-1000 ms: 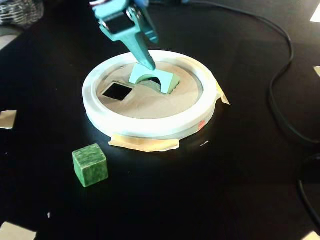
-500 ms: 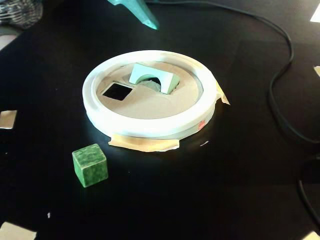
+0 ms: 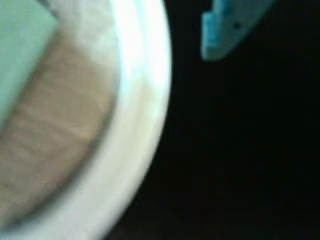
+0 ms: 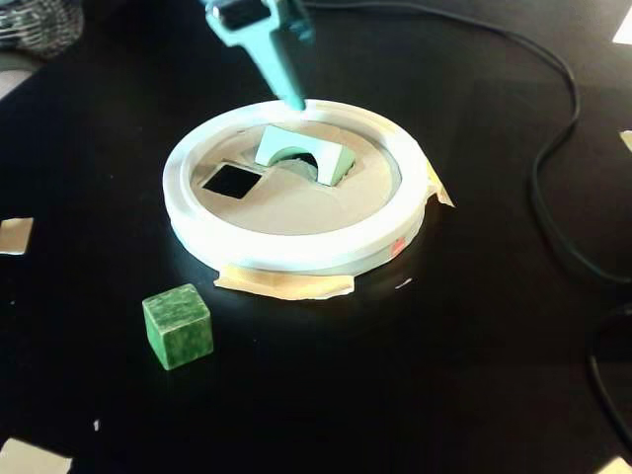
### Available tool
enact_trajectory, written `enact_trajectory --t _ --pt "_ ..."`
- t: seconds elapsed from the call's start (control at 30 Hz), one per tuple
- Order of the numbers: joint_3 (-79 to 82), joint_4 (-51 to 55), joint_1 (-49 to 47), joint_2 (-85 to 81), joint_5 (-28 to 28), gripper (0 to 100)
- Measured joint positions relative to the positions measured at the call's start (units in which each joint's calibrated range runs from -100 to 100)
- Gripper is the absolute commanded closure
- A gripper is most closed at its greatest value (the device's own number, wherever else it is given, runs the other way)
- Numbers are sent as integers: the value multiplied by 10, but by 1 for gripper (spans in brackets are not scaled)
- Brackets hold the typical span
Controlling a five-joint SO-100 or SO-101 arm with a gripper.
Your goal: Pick up the U shape block and drop it in corresponding U shaped hole
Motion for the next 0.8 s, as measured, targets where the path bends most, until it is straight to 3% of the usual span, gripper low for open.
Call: enact_trajectory --t 0.23,0.8 --pt "-76 0 -25 76 -1 12" --pt "-79 -1 -32 156 -1 12"
